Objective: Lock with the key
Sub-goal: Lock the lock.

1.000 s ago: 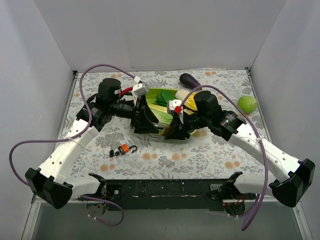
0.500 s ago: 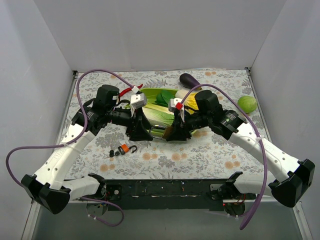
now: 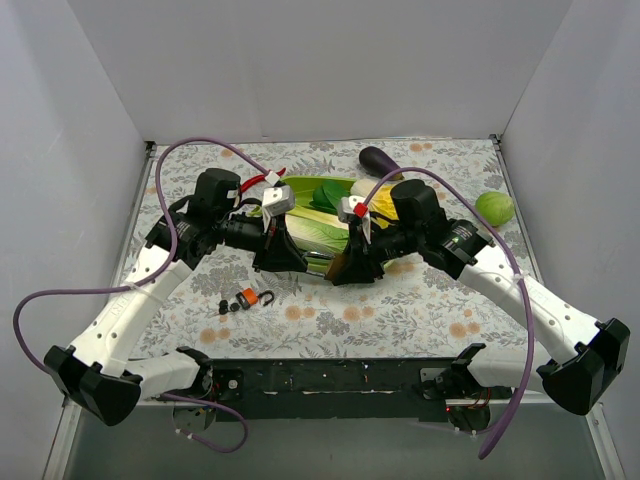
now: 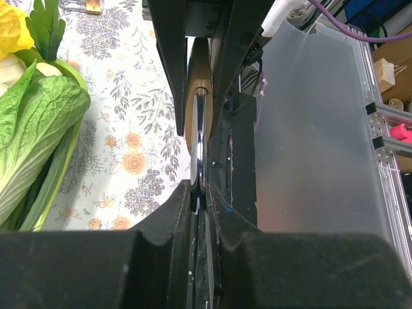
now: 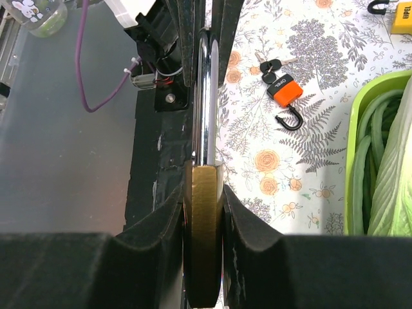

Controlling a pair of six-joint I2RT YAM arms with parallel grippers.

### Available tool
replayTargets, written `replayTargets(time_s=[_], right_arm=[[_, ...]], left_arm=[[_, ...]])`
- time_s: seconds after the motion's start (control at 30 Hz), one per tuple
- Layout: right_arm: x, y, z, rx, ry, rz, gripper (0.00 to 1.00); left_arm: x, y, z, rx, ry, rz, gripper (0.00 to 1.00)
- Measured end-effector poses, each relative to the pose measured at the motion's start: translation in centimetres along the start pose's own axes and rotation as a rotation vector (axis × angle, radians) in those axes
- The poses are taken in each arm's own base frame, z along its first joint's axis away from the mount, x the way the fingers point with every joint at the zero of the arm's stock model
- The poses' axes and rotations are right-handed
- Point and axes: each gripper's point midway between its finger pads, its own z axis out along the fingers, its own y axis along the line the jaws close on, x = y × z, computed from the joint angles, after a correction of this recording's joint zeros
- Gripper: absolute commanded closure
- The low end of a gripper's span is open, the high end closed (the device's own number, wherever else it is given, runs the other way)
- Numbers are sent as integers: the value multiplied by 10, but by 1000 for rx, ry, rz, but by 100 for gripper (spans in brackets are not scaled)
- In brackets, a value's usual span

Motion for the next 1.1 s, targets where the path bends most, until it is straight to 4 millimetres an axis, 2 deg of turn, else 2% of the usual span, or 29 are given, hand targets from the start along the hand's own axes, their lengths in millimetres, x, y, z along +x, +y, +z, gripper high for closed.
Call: replayTargets(time_s=[0.33, 0.57, 0.83, 1.1], right_arm=[[0, 2, -2, -8, -2, 48, 99], [5, 7, -1, -36, 13, 147, 99], [17, 13, -1, -60, 55, 232, 99], [39, 19, 1, -84, 139, 347, 99]], left_arm=[[-1, 0, 4, -5, -8, -34, 100], [5, -1, 15, 5, -39, -105, 100], [10, -4, 27, 33, -46, -175, 100], [20, -4, 49, 80, -61, -252, 100]])
